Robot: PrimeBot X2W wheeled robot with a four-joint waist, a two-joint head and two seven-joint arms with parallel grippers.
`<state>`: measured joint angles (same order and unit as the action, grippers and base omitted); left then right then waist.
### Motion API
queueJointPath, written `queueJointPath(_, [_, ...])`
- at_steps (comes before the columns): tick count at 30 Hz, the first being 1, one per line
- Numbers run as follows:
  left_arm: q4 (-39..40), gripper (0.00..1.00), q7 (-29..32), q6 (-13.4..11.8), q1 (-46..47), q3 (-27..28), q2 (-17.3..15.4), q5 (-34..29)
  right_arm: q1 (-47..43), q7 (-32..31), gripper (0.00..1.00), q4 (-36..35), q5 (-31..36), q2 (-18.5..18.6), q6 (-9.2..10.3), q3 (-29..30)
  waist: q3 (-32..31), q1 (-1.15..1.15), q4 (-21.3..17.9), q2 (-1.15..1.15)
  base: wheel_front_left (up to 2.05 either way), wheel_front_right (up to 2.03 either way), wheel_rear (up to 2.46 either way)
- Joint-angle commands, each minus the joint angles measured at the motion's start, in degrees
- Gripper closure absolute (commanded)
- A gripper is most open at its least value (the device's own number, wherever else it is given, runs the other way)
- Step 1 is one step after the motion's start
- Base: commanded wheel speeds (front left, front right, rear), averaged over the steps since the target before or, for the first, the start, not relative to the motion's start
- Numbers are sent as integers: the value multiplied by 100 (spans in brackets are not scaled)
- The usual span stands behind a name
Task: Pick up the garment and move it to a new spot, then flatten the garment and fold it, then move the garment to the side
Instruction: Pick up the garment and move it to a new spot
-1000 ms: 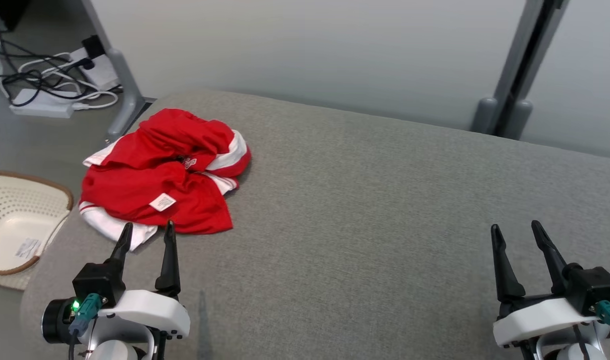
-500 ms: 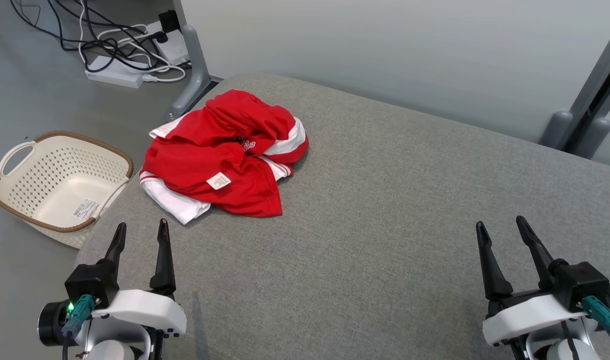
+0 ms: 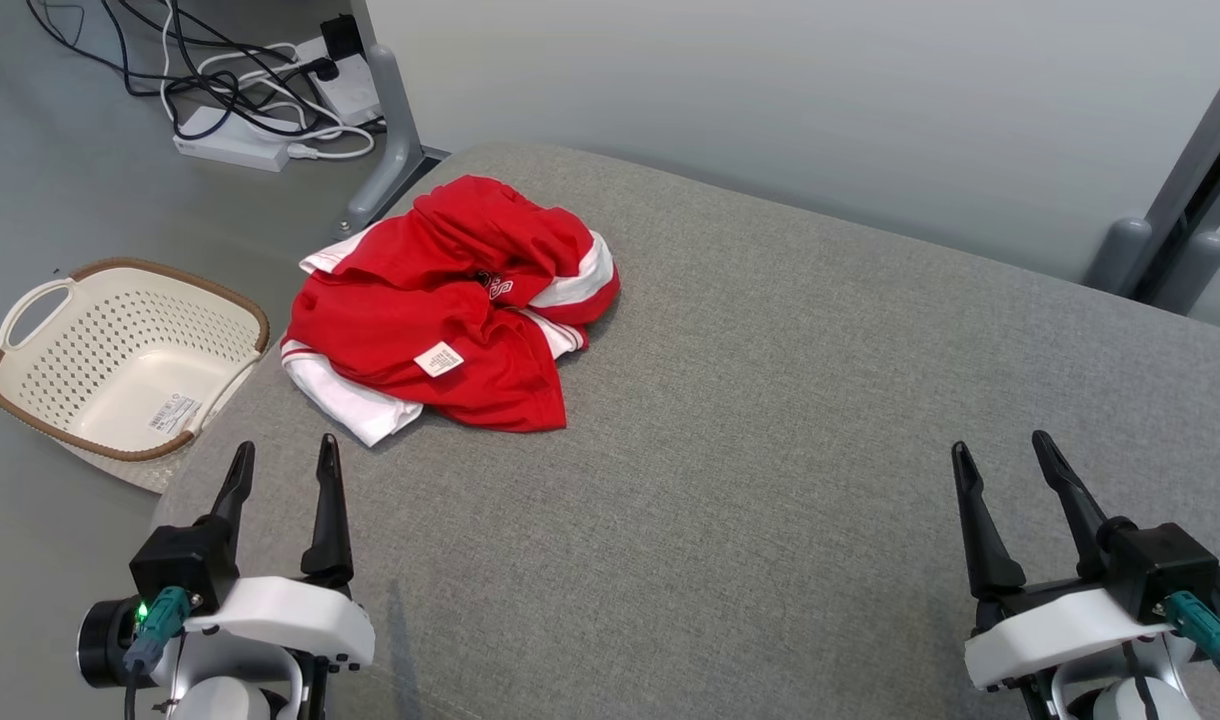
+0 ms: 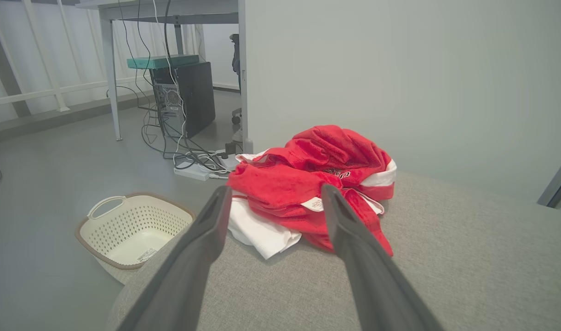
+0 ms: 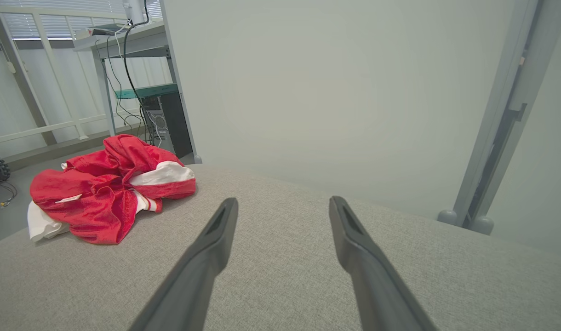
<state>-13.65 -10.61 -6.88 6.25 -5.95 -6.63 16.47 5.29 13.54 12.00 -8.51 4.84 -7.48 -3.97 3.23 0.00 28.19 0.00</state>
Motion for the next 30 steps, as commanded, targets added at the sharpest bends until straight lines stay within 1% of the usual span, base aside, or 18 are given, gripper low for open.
queueJointPath(1, [25,0,4,-16,123,2,-51,15,24,-6,0,-14,15,11,-3,22,9,0,-4,0,0,0,0])
queueJointPath(5, [147,0,-21,-33,344,49,-84,44,76,-32,0,-66,44,7,-3,36,83,0,-38,0,0,0,0])
queueJointPath(9, [263,0,67,-17,841,112,-177,61,142,-88,0,-155,59,51,-3,-29,229,0,-171,0,0,0,0])
queueJointPath(12, [206,0,347,71,1328,98,-270,122,191,-157,0,-250,126,106,-2,-78,382,0,-333,0,0,0,0])
queueJointPath(14, [68,0,622,183,1680,114,-296,285,276,-198,0,-342,137,125,-2,-127,517,0,-473,0,0,0,0])
queueJointPath(17, [-327,0,1015,345,2219,107,-349,457,358,-242,0,-437,160,170,-2,-159,731,0,-695,0,0,0,0])
queueJointPath(22, [-1286,0,1313,541,3066,141,-423,658,533,-292,0,-563,149,248,-2,-231,1079,0,-1032,0,0,0,0])
queueJointPath(26, [-2084,0,1261,624,3615,181,-471,723,668,-324,0,-638,134,314,-2,-282,1352,0,-1269,0,0,0,0])
queueJointPath(30, [-2855,0,1118,633,4080,256,-528,777,803,-326,0,-672,133,348,-2,-314,1619,0,-1470,0,0,0,0])
